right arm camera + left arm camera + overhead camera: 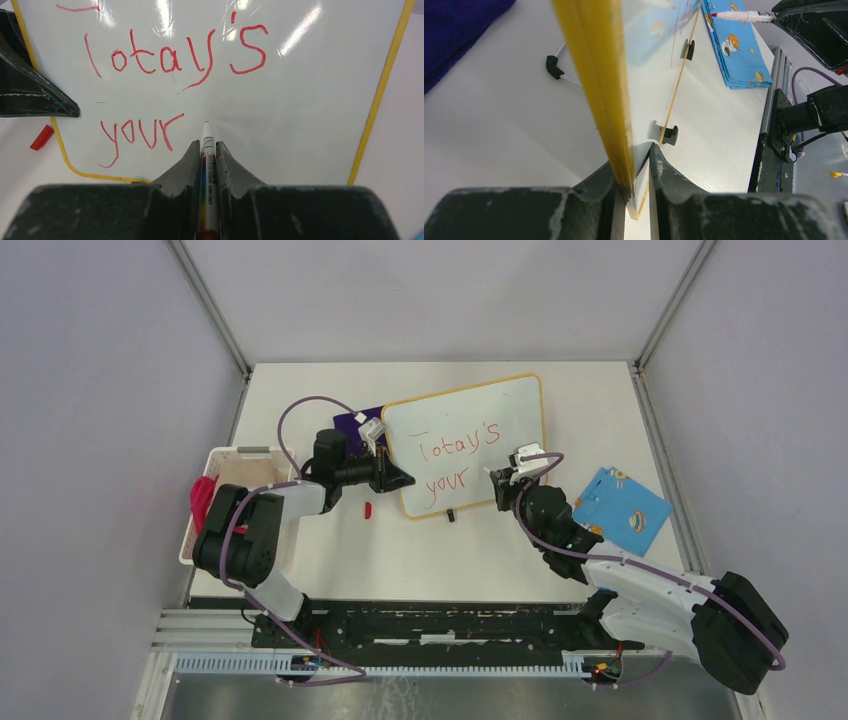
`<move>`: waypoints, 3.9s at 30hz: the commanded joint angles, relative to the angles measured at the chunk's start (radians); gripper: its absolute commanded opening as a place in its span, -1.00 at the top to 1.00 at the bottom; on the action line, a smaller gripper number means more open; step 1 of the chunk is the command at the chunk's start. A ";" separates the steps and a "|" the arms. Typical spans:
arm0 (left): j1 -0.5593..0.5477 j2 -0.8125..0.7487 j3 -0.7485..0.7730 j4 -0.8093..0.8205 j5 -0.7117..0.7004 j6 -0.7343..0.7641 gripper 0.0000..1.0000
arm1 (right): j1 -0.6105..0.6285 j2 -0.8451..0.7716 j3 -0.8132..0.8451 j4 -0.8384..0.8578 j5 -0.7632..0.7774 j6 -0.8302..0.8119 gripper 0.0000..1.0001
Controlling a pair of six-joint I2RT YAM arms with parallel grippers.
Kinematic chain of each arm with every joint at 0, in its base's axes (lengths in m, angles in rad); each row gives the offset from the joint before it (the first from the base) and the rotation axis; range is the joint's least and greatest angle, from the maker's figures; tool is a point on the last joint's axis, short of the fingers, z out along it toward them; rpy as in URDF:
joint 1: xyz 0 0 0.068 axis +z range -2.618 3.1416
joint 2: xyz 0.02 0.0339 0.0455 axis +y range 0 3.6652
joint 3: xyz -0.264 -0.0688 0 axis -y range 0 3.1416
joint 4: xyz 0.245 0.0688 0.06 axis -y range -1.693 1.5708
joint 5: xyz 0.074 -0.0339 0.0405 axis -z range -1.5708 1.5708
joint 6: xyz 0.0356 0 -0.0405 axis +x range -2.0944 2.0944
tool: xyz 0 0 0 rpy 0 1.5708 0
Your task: Write a sentence on the whiteboard
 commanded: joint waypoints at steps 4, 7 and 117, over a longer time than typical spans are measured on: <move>-0.018 0.059 -0.017 -0.127 -0.180 0.113 0.96 | 0.015 -0.022 0.002 0.028 -0.011 -0.014 1.00; -0.018 0.060 -0.017 -0.128 -0.179 0.113 0.96 | 0.028 -0.022 0.002 0.028 0.004 -0.029 1.00; -0.030 0.059 -0.016 -0.135 -0.178 0.116 0.96 | -0.001 0.086 0.068 0.018 0.032 -0.011 1.00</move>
